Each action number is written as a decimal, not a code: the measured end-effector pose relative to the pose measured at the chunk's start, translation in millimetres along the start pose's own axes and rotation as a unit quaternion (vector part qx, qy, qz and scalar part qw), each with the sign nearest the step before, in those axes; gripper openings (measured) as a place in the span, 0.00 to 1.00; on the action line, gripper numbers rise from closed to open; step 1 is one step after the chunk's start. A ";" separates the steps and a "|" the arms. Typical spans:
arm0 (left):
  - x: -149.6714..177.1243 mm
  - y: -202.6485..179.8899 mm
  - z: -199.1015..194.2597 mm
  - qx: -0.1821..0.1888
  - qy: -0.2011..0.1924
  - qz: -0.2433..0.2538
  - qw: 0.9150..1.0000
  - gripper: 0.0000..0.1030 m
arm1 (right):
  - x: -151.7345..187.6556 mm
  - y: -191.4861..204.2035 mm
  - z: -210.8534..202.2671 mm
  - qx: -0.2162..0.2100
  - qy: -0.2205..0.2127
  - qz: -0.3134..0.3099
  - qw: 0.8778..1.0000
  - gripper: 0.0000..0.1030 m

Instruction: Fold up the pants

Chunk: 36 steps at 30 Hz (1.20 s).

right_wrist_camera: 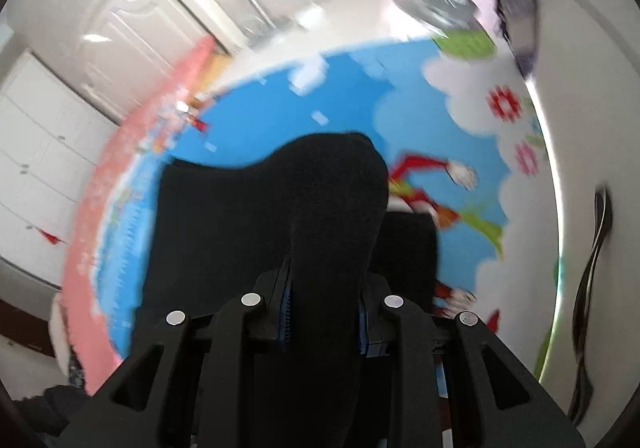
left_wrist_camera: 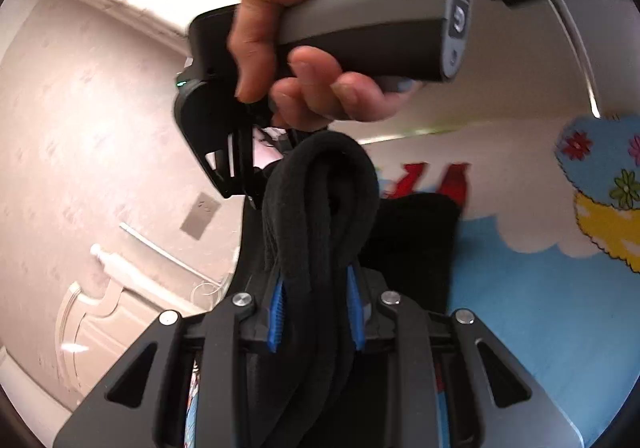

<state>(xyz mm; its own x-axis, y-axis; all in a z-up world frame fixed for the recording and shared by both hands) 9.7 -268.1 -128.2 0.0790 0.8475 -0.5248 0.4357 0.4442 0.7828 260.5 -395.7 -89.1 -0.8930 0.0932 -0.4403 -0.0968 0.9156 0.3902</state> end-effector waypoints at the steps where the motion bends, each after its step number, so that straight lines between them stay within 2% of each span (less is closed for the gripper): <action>1: 2.9 -6.5 2.6 0.008 0.006 0.006 1.000 0.25 | 5.1 -3.0 3.1 -0.005 -0.008 -0.003 1.000 0.25; 2: -2.1 -10.2 6.5 0.014 0.009 0.010 1.000 0.25 | 8.5 -6.6 2.9 -0.014 -0.018 -0.001 1.000 0.25; 4: 1.9 -23.0 6.0 0.001 0.006 0.024 1.000 0.26 | 15.4 -19.2 0.2 -0.024 -0.029 0.017 0.999 0.25; 6: -3.3 -31.8 2.6 -0.002 -0.002 0.031 1.000 0.33 | 19.2 -21.9 -1.3 -0.017 -0.037 0.021 0.999 0.26; 7: -3.0 -32.5 2.1 0.003 -0.004 0.031 1.000 0.38 | 19.7 -22.2 -3.2 -0.015 -0.039 0.025 0.999 0.29; 8: -3.2 -32.0 1.4 0.002 -0.006 0.028 1.000 0.42 | 19.6 -21.2 -6.7 -0.005 -0.042 0.030 0.999 0.42; 10: -2.6 -24.9 -5.6 0.025 -0.020 0.008 0.999 0.44 | 20.8 -10.9 -25.5 0.062 -0.066 0.017 0.996 0.57; 11: -1.9 -19.6 -10.2 0.038 -0.029 -0.002 0.999 0.44 | 22.3 -1.9 -35.1 0.096 -0.082 0.001 0.992 0.58; 12: -0.7 -9.0 -20.9 0.056 -0.040 -0.026 0.997 0.44 | 26.2 12.2 -49.1 0.141 -0.105 -0.023 0.984 0.59; 13: 4.2 4.1 -29.8 0.075 -0.042 -0.057 0.995 0.44 | 29.0 22.7 -57.7 0.168 -0.120 -0.040 0.978 0.63; 14: 11.4 19.6 -36.5 0.097 -0.041 -0.097 0.990 0.44 | 33.1 34.2 -65.1 0.186 -0.136 -0.059 0.971 0.71; 15: 25.9 43.7 -45.4 0.109 -0.038 -0.158 0.981 0.44 | 39.6 51.0 -72.3 0.194 -0.158 -0.090 0.964 0.75; 16: 43.0 68.4 -51.8 0.108 -0.034 -0.219 0.969 0.44 | 46.3 66.1 -75.0 0.205 -0.174 -0.121 0.956 0.78; 17: 54.5 82.8 -52.7 0.100 -0.028 -0.252 0.962 0.40 | 50.1 73.8 -74.4 0.214 -0.180 -0.136 0.950 0.78; 18: 72.8 104.1 -50.7 0.080 -0.012 -0.297 0.952 0.36 | 56.2 83.7 -68.4 0.229 -0.180 -0.159 0.943 0.78; 19: 90.1 120.0 -46.5 0.058 0.009 -0.330 0.942 0.28 | 59.1 85.5 -60.2 0.241 -0.171 -0.166 0.941 0.77; 20: 105.6 130.5 -40.5 0.041 0.028 -0.355 0.934 0.25 | 60.5 81.0 -45.6 0.262 -0.146 -0.162 0.940 0.75; 21: 126.0 136.7 -29.8 0.037 0.065 -0.375 0.924 0.23 | 60.6 70.6 -28.1 0.289 -0.112 -0.150 0.939 0.72; 22: 139.1 134.8 -17.8 0.062 0.106 -0.378 0.918 0.15 | 63.7 58.8 -14.7 0.309 -0.086 -0.140 0.937 0.70; 23: 152.5 126.5 -4.8 0.111 0.143 -0.381 0.906 0.13 | 67.0 50.2 -7.9 0.299 -0.081 -0.132 0.941 0.71; 24: 165.0 116.2 -2.6 0.143 0.157 -0.390 0.896 0.13 | 68.4 41.5 -7.7 0.285 -0.089 -0.116 0.947 0.72; 25: 166.9 111.0 -5.8 0.142 0.150 -0.383 0.900 0.13 | 67.6 37.0 -10.0 0.280 -0.088 -0.105 0.950 0.73; 26: 164.6 107.8 -12.1 0.134 0.143 -0.362 0.911 0.13 | 65.6 35.4 -13.1 0.278 -0.081 -0.099 0.952 0.73; 27: 164.0 108.5 -16.1 0.134 0.140 -0.353 0.915 0.13 | 61.1 37.5 -18.0 0.287 -0.071 -0.096 0.950 0.73; 28: 164.2 110.0 -15.0 0.140 0.136 -0.365 0.910 0.13 | 56.2 45.2 -24.2 0.308 -0.070 -0.095 0.944 0.73; 29: 167.9 111.0 -16.8 0.148 0.133 -0.382 0.902 0.14 | 50.5 58.2 -31.9 0.325 -0.081 -0.098 0.937 0.73; 30: 174.2 118.8 -23.5 0.152 0.127 -0.400 0.895 0.14 | 42.8 80.0 -43.2 0.313 -0.106 -0.116 0.937 0.74; 32: 179.0 120.7 -29.0 0.149 0.116 -0.414 0.890 0.16 | 30.3 118.5 -47.0 0.267 -0.127 -0.160 0.942 0.79; 33: 181.6 122.4 -31.6 0.145 0.112 -0.423 0.887 0.17 | 22.3 147.2 -37.8 0.243 -0.122 -0.201 0.941 0.81; 36: 181.7 130.2 -29.5 0.126 0.106 -0.437 0.884 0.32 | 8.1 214.0 11.2 0.187 -0.080 -0.296 0.933 0.81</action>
<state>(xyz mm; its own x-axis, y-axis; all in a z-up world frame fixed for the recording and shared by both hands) 54.4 -47.7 -111.8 -0.5446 0.2592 -0.7977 0.4356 0.9001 -0.0049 237.4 -194.7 -18.2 -0.6508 -0.4426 -0.6169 -0.3659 0.8948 -0.2559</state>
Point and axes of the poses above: each gripper's, at about its wrist camera, not at the fingertips, and z roughly the way its jaws point, y to its left, x to its underside, the point moved 1 cm from there along z, roughly the way its jaws point, and after that the axes turned 1 degree about -y, right-handed, at the moved point
